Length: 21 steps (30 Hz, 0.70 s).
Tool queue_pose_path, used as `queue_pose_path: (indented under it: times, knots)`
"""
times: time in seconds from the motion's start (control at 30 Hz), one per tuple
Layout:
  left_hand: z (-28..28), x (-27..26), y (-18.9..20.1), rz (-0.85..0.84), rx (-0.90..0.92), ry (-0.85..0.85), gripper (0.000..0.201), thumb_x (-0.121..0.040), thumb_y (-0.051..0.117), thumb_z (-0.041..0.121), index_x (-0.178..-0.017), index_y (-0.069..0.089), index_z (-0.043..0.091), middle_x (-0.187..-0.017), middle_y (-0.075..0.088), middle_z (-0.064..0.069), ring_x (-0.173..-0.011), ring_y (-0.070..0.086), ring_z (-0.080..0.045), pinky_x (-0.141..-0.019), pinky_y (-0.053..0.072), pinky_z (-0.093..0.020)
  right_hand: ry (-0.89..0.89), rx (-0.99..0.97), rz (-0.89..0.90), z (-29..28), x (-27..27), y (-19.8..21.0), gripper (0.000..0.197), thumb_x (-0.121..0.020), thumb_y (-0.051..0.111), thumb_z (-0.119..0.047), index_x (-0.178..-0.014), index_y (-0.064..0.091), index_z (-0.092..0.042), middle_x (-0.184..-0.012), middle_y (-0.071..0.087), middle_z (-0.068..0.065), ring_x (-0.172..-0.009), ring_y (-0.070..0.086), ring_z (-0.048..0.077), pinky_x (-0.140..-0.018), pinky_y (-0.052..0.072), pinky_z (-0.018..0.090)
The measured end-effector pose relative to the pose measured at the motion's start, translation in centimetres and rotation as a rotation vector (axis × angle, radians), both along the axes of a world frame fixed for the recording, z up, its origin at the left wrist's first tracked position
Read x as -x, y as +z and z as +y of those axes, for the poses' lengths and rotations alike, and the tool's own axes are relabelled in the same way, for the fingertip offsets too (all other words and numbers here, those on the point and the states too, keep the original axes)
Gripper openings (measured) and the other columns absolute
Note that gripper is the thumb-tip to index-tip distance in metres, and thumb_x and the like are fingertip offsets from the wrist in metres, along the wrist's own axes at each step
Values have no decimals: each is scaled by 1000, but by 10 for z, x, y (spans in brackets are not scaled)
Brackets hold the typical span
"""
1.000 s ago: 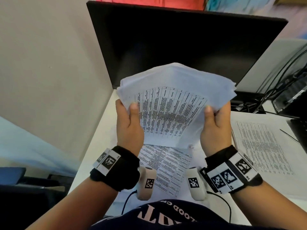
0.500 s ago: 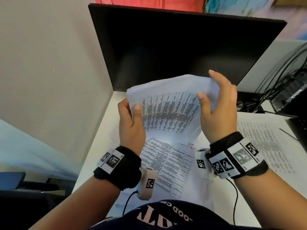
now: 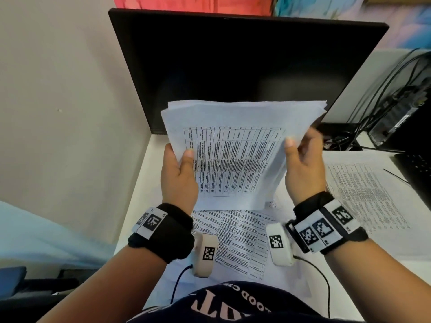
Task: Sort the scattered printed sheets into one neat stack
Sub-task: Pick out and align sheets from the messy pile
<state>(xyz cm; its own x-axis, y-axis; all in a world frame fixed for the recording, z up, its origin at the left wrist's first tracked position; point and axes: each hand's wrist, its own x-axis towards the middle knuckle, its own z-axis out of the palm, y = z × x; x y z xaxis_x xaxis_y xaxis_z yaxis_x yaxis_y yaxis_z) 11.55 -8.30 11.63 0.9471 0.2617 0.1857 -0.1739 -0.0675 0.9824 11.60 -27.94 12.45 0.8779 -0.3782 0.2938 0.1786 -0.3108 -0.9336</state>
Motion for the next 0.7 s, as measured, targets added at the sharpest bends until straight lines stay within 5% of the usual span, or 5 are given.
queue_pose_path:
  times: [0.13, 0.37, 0.53, 0.63, 0.7]
  knots:
    - [0, 4, 1, -42, 10, -23, 20, -101, 40, 13, -114, 44, 29, -104, 57, 24, -93, 56, 17, -75, 42, -1, -41, 32, 157, 8, 9, -26, 4, -101, 38, -17, -104, 39, -16, -76, 41, -18, -62, 44, -19, -58, 34, 6]
    - [-11, 20, -12, -16, 53, -107, 27, -103, 32, 14, -116, 29, 37, -112, 48, 23, -95, 50, 26, -75, 39, 4, -55, -34, 59, 19, 20, -44, 11, -101, 35, -12, -110, 35, -18, -94, 48, -18, -83, 48, -17, -69, 34, -5]
    - [-10, 9, -52, 157, -45, -124, 23, -103, 32, 20, -125, 32, 29, -113, 51, 25, -98, 50, 24, -77, 37, 5, 25, 8, 335, 16, 21, -80, 15, -101, 34, -18, -115, 37, -21, -102, 52, -8, -94, 52, 11, -80, 34, 15]
    - [-14, 6, -65, 256, -106, -113, 26, -104, 33, 24, -129, 35, 21, -106, 48, 29, -100, 53, 7, -70, 34, 6, 80, 58, 464, 12, 18, -92, 37, -102, 32, -19, -137, 33, -8, -125, 51, 5, -118, 48, 21, -91, 31, 18]
    - [-19, 7, -66, 304, -97, -90, 35, -103, 35, 26, -138, 32, 18, -108, 45, 31, -108, 47, -3, -74, 32, 6, 102, 120, 475, 8, 16, -94, 41, -101, 32, -19, -140, 31, -6, -124, 53, 9, -114, 51, 23, -91, 33, 22]
